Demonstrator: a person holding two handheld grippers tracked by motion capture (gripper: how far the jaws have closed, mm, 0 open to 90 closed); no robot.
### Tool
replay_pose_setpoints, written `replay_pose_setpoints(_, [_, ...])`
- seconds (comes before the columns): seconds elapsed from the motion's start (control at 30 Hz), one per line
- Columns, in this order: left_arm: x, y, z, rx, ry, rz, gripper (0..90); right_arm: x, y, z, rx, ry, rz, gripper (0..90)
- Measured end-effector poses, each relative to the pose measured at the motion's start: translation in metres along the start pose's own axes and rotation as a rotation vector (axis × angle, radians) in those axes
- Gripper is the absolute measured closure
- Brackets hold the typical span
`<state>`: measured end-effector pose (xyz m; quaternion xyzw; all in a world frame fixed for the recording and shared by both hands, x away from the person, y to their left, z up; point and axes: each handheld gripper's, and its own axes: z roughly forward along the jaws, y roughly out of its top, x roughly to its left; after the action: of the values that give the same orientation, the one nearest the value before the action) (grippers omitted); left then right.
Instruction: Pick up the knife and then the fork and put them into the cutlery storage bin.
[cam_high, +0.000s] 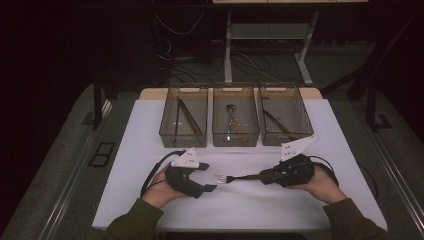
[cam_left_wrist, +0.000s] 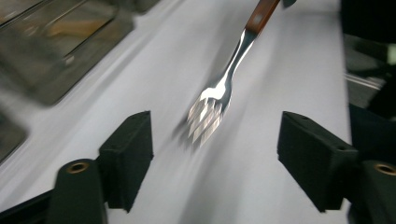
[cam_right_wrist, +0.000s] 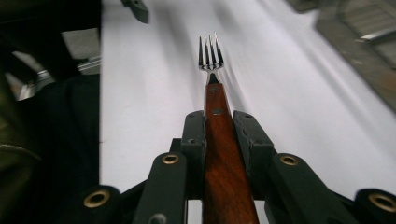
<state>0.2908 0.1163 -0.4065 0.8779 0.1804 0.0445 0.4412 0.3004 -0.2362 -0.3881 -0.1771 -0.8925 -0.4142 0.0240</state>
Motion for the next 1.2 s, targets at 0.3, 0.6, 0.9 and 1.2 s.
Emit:
replay_pose_setpoints(0.3, [0.003,-0.029,-0.009,-0.031,0.110,-0.093,12.6,-0.012,-0.008,-0.020,-0.043,-0.095,0.046,75.4])
replay_pose_setpoints(0.6, [0.004,-0.048,-0.015,-0.068,0.189,-0.126,0.0,-0.026,-0.002,-0.042,-0.108,-0.185,0.087,75.5])
replay_pose_setpoints(0.9, [0.004,-0.048,-0.018,-0.078,0.223,-0.119,0.0,-0.041,0.004,-0.062,-0.185,-0.251,0.131,75.5])
replay_pose_setpoints(1.2, [0.002,-0.048,-0.018,-0.074,0.243,-0.136,0.0,-0.054,0.007,-0.080,-0.254,-0.351,0.203,75.5])
